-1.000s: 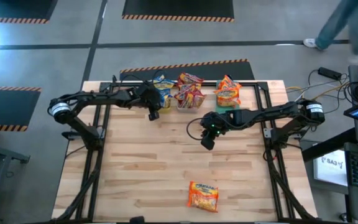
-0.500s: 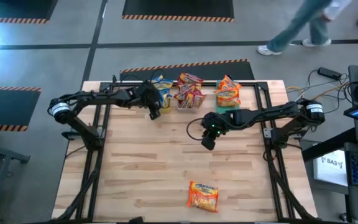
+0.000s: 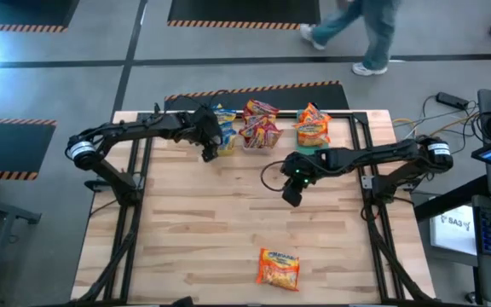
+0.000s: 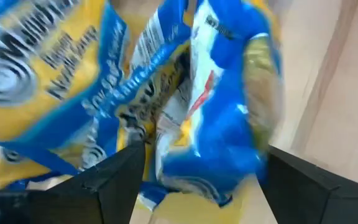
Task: Sort Maruchan noodles
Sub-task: Put the blue pack into the yellow bin, then put the orange noodle into the green bin
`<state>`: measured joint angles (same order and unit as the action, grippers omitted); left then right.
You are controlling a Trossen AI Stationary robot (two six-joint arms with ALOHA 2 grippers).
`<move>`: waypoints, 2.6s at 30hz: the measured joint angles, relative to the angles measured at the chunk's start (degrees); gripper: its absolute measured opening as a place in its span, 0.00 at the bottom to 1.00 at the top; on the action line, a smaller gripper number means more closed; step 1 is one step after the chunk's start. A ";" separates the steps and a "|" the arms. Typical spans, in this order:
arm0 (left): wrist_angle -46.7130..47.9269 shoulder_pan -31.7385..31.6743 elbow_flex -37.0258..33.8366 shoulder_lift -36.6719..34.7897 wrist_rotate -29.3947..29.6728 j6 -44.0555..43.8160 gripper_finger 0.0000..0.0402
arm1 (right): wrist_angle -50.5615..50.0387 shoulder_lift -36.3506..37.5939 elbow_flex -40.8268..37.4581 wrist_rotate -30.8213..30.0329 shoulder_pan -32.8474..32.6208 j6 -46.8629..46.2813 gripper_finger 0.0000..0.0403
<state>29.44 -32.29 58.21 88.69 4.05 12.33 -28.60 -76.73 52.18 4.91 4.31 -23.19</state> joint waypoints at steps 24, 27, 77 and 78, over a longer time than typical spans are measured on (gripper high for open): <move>-13.78 26.40 -5.95 -19.90 7.94 -26.02 0.69 | -1.45 5.72 -5.98 2.80 -8.83 -10.16 0.18; -26.18 36.86 -10.36 -18.59 12.55 -30.60 0.69 | 2.16 4.47 -7.68 2.65 -13.41 -16.29 0.18; -31.77 60.91 16.85 34.27 13.36 -50.25 0.69 | 38.27 -17.88 -7.85 0.18 -39.41 -51.83 0.45; -31.61 60.30 16.85 34.26 13.40 -49.43 0.69 | 38.15 -17.55 -7.85 0.23 -38.56 -50.74 0.45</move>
<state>-2.18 28.00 75.07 122.96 17.45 -37.10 9.55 -94.28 44.34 5.13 -34.25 -73.93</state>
